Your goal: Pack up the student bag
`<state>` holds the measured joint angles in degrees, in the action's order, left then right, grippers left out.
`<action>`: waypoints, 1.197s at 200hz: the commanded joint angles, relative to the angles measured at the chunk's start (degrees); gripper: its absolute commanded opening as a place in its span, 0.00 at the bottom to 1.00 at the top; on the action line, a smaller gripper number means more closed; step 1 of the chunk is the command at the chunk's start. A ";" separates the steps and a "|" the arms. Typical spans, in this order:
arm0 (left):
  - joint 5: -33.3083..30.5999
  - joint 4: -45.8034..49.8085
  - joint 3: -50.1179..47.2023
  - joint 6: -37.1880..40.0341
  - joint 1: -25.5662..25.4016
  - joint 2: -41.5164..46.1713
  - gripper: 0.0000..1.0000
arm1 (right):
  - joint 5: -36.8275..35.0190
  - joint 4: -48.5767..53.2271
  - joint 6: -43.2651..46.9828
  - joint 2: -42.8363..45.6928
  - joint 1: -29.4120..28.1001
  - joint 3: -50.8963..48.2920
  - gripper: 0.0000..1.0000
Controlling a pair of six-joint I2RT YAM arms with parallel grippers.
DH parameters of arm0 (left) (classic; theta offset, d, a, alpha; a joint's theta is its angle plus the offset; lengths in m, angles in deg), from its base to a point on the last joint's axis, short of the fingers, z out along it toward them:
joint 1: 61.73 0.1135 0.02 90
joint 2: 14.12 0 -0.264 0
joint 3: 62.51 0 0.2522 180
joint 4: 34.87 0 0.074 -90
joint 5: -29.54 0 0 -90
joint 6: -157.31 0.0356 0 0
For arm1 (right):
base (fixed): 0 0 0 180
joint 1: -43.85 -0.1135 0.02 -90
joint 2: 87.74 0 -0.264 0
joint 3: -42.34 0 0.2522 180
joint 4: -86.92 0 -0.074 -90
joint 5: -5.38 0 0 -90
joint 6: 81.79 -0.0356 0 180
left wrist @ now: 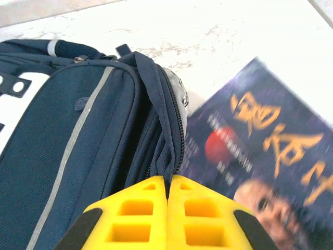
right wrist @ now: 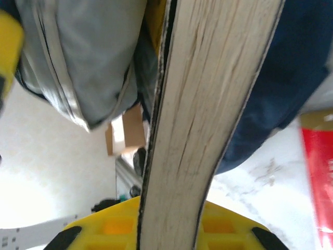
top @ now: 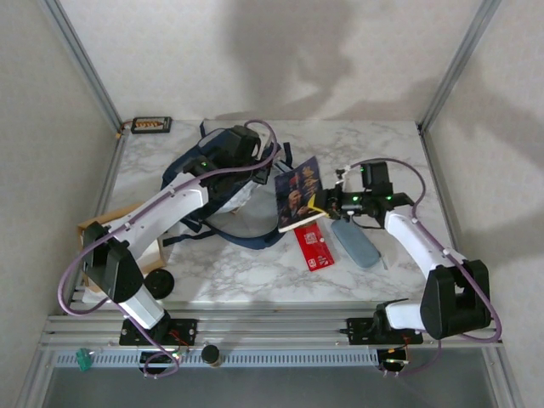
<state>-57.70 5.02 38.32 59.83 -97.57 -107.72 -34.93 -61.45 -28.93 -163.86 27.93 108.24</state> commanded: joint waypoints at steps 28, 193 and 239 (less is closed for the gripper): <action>-0.87 0.07 3.68 0.68 0.32 3.26 0.00 | 5.02 -24.82 -8.51 -6.92 -9.56 0.53 0.00; -3.12 -2.00 0.64 -2.87 2.96 7.21 0.00 | -11.96 -7.54 5.02 -34.60 -11.24 23.43 0.73; -2.42 -2.74 -0.05 -3.28 3.23 6.73 0.00 | -16.99 -7.72 1.79 -26.23 -15.28 12.77 0.69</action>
<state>-60.19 6.96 38.34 57.84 -95.20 -103.72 -47.70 -72.23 -25.85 -192.99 15.67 125.77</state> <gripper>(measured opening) 0.052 0.716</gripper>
